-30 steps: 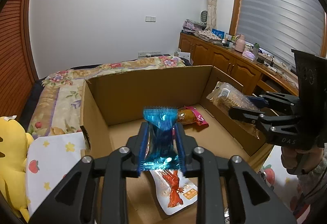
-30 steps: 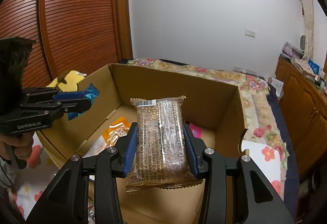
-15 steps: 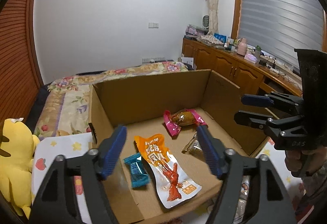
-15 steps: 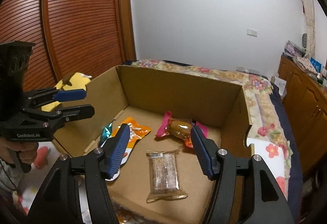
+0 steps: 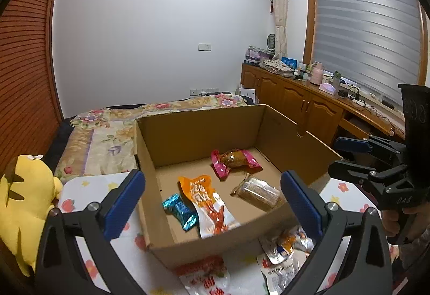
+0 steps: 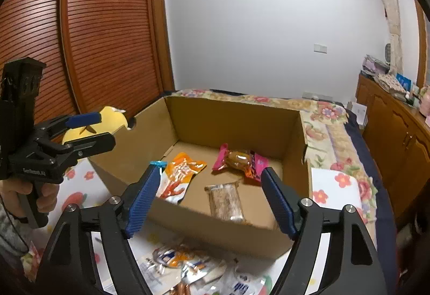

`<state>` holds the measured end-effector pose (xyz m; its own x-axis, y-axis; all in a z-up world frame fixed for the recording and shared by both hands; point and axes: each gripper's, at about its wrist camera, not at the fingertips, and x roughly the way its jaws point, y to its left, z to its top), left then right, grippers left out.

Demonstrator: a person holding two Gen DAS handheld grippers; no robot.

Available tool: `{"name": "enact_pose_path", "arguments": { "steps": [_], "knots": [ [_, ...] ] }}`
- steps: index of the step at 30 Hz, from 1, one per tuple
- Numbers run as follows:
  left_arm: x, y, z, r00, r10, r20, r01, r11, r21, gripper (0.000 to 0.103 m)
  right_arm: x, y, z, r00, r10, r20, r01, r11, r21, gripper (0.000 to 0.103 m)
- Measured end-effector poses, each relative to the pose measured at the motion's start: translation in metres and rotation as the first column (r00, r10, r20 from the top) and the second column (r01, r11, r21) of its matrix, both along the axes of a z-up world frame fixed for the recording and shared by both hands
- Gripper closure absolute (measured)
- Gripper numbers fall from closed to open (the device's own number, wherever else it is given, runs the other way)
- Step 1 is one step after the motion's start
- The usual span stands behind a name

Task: Organize snacks
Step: 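Move both grippers back toward the remaining white snack bags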

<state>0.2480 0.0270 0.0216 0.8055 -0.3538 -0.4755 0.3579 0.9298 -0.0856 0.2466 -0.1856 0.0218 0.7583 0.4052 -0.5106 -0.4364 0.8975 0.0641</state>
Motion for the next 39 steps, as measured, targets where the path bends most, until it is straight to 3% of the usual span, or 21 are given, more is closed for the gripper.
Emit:
{"name": "enact_pose_path", "arguments": {
  "steps": [18, 28, 39],
  "knots": [
    [-0.074, 0.007, -0.039, 0.999, 0.022, -0.035, -0.021, 0.999, 0.036, 0.002, -0.062, 0.010, -0.030, 0.998, -0.003, -0.062, 0.004, 1.000, 0.027, 0.022],
    [-0.087, 0.017, -0.062, 0.995, 0.040, -0.090, -0.039, 0.999, 0.014, 0.002, -0.081, 0.013, -0.046, 0.995, 0.005, -0.102, 0.000, 0.999, 0.048, 0.022],
    [-0.082, 0.026, -0.104, 0.983, 0.060, -0.174, -0.060, 0.998, 0.007, 0.003, -0.086, 0.034, -0.088, 0.978, 0.060, -0.199, -0.052, 0.998, 0.045, 0.022]
  ]
}}
